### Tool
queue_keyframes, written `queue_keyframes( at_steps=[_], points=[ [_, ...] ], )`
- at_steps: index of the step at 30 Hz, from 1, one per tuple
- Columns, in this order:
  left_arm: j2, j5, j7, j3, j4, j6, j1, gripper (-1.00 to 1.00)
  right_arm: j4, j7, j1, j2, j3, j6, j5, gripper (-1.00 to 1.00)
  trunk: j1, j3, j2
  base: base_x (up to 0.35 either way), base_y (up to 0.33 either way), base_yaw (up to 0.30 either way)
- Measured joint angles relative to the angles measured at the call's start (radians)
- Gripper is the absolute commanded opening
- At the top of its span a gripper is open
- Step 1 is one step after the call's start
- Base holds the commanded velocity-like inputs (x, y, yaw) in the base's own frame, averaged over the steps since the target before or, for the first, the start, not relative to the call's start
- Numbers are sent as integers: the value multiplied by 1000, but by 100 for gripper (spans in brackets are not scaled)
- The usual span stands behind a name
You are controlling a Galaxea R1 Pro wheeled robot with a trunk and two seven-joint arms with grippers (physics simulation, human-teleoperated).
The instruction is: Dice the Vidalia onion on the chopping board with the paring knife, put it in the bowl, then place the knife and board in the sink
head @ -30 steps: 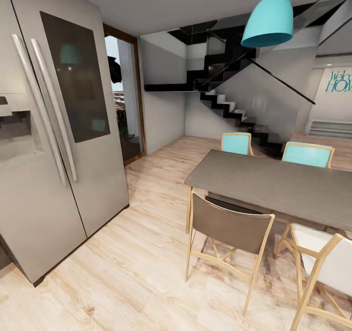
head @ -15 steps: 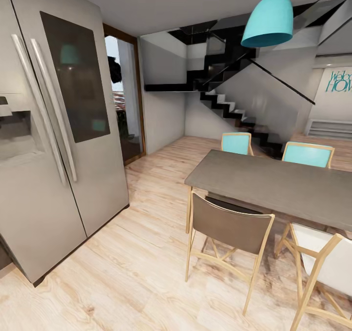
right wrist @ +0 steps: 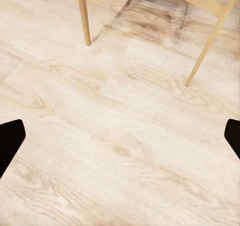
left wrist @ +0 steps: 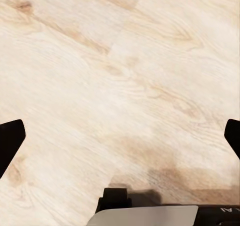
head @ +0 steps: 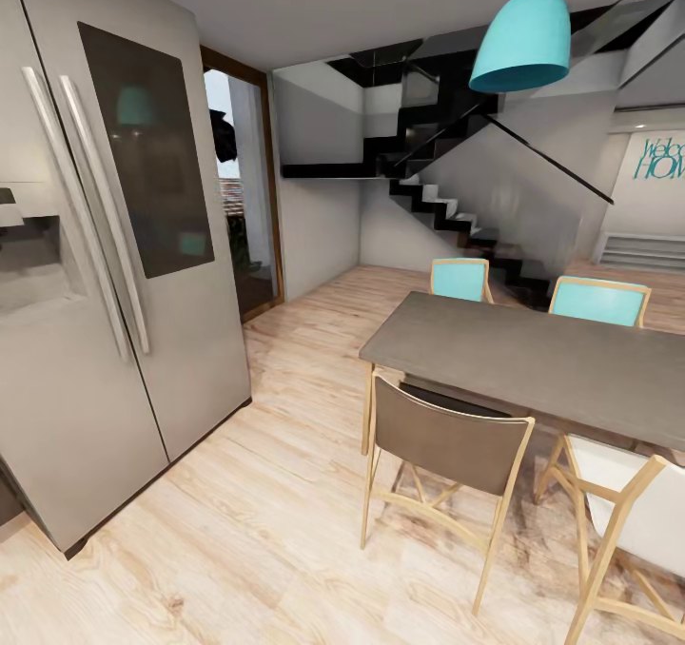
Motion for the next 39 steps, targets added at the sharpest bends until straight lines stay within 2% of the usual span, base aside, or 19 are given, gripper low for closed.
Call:
queue_keyframes(
  at_steps=[4, 6, 12, 21, 39],
  points=[
    [7, 0, -1, -1, 15, -10, 0, 100, 0, 0, 0, -2, -1, -1, 0, 100, 0, 0, 0, 0, 0, 0],
    [6, 1, -1, -2, 35, -75, 0, 100, 0, -3, 0, -1, -4, -2, -2, 100, 0, 0, 0, 0, 0, 43],
    [8, 0, -1, -1, 80, -149, 0, 100, 1, -8, 0, -1, -6, -1, -2, 100, 0, -2, 0, 0, 0, 195],
    [9, 1, -1, 0, 88, -157, 0, 100, 4, -8, 0, 0, -6, 0, -1, 100, 0, -7, 0, -51, 0, 259],
    [9, 1, -1, -1, 89, -157, 0, 100, 5, -8, 0, 0, -6, 0, -1, 100, 0, -14, 0, -282, 0, 270]
  ],
)
